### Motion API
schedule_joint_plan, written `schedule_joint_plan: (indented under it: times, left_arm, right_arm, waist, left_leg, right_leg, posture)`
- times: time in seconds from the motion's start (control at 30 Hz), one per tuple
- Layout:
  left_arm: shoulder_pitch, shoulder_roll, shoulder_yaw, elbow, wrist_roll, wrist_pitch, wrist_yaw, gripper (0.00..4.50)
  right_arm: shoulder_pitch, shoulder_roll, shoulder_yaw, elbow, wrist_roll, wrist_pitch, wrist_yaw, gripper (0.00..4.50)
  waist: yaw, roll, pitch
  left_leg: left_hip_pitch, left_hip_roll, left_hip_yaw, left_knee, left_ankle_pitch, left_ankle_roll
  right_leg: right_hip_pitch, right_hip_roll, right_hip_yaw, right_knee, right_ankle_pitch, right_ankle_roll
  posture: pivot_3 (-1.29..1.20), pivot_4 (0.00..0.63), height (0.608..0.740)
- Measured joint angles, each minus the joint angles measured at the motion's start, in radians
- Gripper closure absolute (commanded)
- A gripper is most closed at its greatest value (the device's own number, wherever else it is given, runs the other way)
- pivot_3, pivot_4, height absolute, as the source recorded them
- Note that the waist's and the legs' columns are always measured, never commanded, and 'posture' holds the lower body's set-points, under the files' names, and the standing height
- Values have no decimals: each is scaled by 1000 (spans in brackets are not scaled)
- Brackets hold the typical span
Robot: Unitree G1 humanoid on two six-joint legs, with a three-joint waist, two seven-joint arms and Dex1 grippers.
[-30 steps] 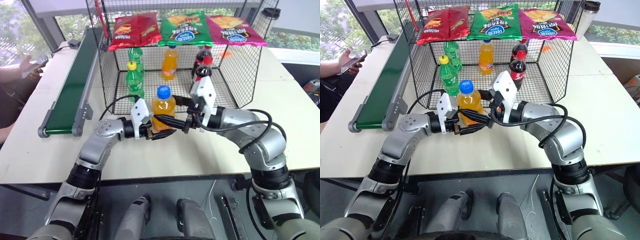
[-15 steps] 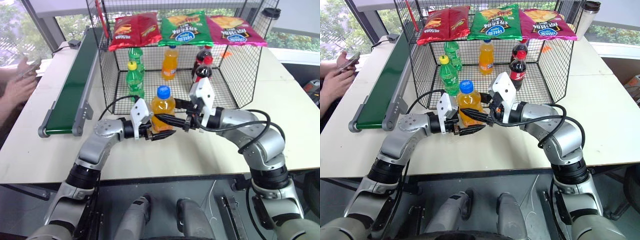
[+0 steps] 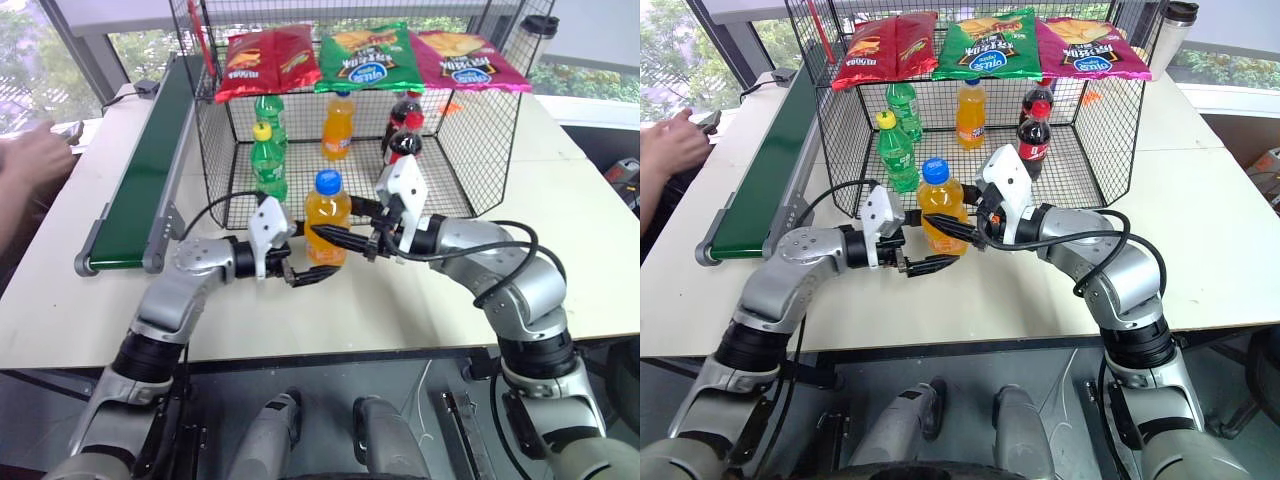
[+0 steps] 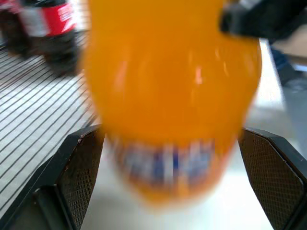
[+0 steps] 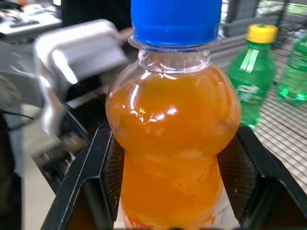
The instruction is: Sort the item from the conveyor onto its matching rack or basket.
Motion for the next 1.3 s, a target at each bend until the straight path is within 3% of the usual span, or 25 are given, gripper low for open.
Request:
schedule_joint_plan:
  times: [0.27,0.4,0.73,1.3]
  left_arm:
    - [129,50,176,-113,-46,64,129,31]
    - [163,-31,229,-147,-30,65,282,31]
    - [278,-143,161,-194,84,37,489,31]
    - [290,-157,144,-242,78,47,506,31]
  right_arm:
    - [-65,65,-2,158,-119,-80,-99,2294]
    - [-138,145,-3,309,-190,-174,-175,2294]
    - [-288,253,-20,755,-337,-450,-284,2294]
    - [-474,323,-68,1298,-410,-794,-298,2294]
  waist:
    - [0,0,0]
    - [3,0,0]
    - [-1,0,0]
    - [-6,1,0]
  left_leg:
    - [0,1,0,0,0,0]
    - [0,1,0,0,0,-1]
    - [1,3,2,0,1,-2]
    - [1,5,2,0,2,-3]
  right_leg:
    - [0,1,0,0,1,-1]
    - [0,2,0,0,2,0]
    - [-1,5,1,0,5,-2]
    - [-1,8,2,0,6,-3]
  posture:
    - [0,150,739]
    - [0,150,739]
    - [0,150,739]
    - [0,150,739]
